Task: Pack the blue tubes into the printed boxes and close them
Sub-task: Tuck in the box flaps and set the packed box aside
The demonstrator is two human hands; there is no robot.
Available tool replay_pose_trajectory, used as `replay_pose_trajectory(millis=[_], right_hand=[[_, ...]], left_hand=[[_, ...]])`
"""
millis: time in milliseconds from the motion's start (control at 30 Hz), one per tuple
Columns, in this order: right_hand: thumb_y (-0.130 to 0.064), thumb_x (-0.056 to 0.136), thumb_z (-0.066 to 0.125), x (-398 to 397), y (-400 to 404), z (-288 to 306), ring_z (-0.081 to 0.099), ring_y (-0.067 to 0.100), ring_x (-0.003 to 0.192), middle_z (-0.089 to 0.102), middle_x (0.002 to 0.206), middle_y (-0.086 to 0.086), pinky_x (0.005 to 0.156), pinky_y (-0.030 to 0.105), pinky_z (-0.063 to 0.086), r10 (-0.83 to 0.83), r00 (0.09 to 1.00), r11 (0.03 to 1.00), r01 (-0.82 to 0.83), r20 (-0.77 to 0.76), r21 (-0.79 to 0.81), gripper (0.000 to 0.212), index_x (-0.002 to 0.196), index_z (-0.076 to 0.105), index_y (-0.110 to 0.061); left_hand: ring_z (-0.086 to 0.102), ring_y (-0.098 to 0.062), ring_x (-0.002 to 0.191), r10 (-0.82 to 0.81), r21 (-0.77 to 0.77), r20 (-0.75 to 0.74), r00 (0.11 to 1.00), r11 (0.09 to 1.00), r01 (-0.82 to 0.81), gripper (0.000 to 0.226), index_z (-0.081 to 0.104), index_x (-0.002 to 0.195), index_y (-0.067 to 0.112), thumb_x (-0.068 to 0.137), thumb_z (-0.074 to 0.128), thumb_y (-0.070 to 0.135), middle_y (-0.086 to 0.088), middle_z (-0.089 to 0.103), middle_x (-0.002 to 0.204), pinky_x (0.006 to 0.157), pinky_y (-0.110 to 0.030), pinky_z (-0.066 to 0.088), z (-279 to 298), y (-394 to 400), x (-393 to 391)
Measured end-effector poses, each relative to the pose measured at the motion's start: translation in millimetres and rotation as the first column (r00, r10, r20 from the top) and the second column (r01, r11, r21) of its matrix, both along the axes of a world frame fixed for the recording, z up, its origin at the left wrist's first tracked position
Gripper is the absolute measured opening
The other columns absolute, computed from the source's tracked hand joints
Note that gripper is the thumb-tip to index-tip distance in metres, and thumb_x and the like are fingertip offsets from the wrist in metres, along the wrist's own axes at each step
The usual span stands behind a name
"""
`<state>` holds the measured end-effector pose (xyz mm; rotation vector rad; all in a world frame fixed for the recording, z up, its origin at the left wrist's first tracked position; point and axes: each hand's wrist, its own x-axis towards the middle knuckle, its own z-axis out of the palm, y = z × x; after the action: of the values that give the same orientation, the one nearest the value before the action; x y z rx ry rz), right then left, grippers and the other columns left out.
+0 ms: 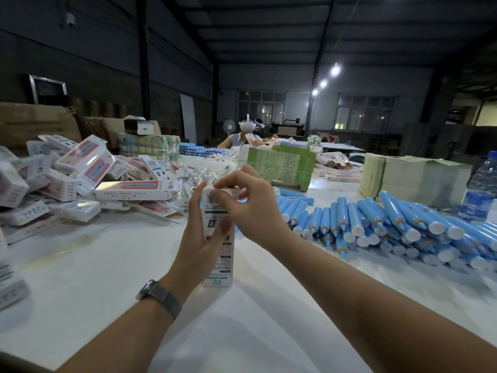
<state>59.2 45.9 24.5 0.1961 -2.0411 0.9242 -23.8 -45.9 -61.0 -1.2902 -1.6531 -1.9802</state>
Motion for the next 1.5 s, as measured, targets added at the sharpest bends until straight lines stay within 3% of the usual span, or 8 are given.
replay_pose_trajectory(millis=[67,200,400,733,1000,1233,1367,1500], right_hand=[[-0.020,0.088,0.073,-2,0,0,0.055,0.016,0.091,0.054,0.090,-0.001,0.082,0.040,0.050,-0.018,1.000,0.999,0.017,0.011,0.038,0.007,0.095,0.074,-0.021],[-0.016,0.090,0.071,-4,-1,-3,0.056,0.018,0.093,0.056,0.093,-0.001,0.084,0.044,0.050,-0.005,1.000,0.998,0.006,-0.021,0.064,0.012,0.100,0.077,-0.015],[-0.004,0.087,0.069,-6,-4,-8,0.066,0.017,0.097,0.073,0.100,0.002,0.087,0.043,0.053,0.051,0.993,0.994,-0.040,-0.109,0.102,0.009,0.095,0.075,-0.005],[-0.006,0.087,0.067,-5,-7,-2,0.062,0.010,0.079,0.067,0.086,-0.007,0.073,0.038,0.053,-0.035,0.992,0.977,0.059,-0.122,0.203,0.006,0.087,0.071,-0.011],[-0.014,0.091,0.066,1,-4,16,0.063,0.013,0.080,0.065,0.077,-0.012,0.074,0.038,0.055,-0.026,0.998,0.986,0.017,0.053,0.167,0.011,0.084,0.069,-0.023],[-0.018,0.093,0.065,3,-1,32,0.066,0.015,0.084,0.071,0.082,-0.007,0.076,0.044,0.058,-0.017,0.983,0.982,-0.017,0.181,0.187,0.014,0.082,0.067,-0.026],[-0.020,0.093,0.066,3,-1,30,0.067,0.016,0.083,0.071,0.082,-0.006,0.075,0.043,0.058,-0.010,0.979,0.989,-0.020,0.204,0.144,0.013,0.081,0.069,-0.025],[-0.023,0.092,0.067,3,-3,23,0.066,0.018,0.089,0.071,0.085,-0.004,0.077,0.048,0.057,0.009,0.984,0.996,-0.025,0.178,0.085,0.011,0.082,0.070,-0.026]], left_hand=[[0.062,-0.001,0.114,0.018,-0.007,0.001,1.000,1.000,-0.018,0.083,0.024,0.152,0.039,0.085,0.072,0.027,0.027,0.060,0.124,0.082,-0.016,0.054,1,2,-1],[0.063,-0.009,0.116,0.091,-0.050,-0.052,0.995,0.994,-0.093,0.107,0.027,0.152,0.025,0.062,0.083,0.011,0.020,0.059,0.125,0.085,-0.034,0.059,-2,4,-9],[0.062,-0.014,0.117,0.097,-0.048,-0.068,0.993,0.994,-0.101,0.116,0.025,0.153,0.023,0.057,0.084,-0.004,0.014,0.057,0.128,0.084,-0.033,0.059,-4,4,-11],[0.063,-0.015,0.115,0.114,-0.047,-0.009,0.993,0.992,-0.114,0.109,0.027,0.152,0.021,0.058,0.083,0.014,0.015,0.057,0.126,0.087,-0.053,0.058,-3,3,-5],[0.065,-0.008,0.107,0.105,-0.057,-0.027,0.994,0.993,-0.106,0.105,0.024,0.151,0.033,0.062,0.075,0.009,0.026,0.058,0.117,0.080,-0.040,0.061,-2,2,-1],[0.060,0.007,0.107,0.125,-0.059,-0.036,0.992,0.990,-0.127,0.102,0.021,0.144,0.054,0.067,0.075,0.015,0.041,0.052,0.117,0.077,-0.008,0.051,0,2,3],[0.059,0.009,0.109,0.126,-0.052,-0.039,0.991,0.990,-0.128,0.104,0.018,0.138,0.064,0.067,0.076,0.014,0.042,0.052,0.117,0.076,-0.006,0.050,0,1,3],[0.059,0.006,0.112,0.126,-0.046,-0.029,0.992,0.991,-0.127,0.106,0.020,0.148,0.050,0.066,0.077,0.015,0.040,0.051,0.122,0.079,-0.011,0.053,-3,2,0]])
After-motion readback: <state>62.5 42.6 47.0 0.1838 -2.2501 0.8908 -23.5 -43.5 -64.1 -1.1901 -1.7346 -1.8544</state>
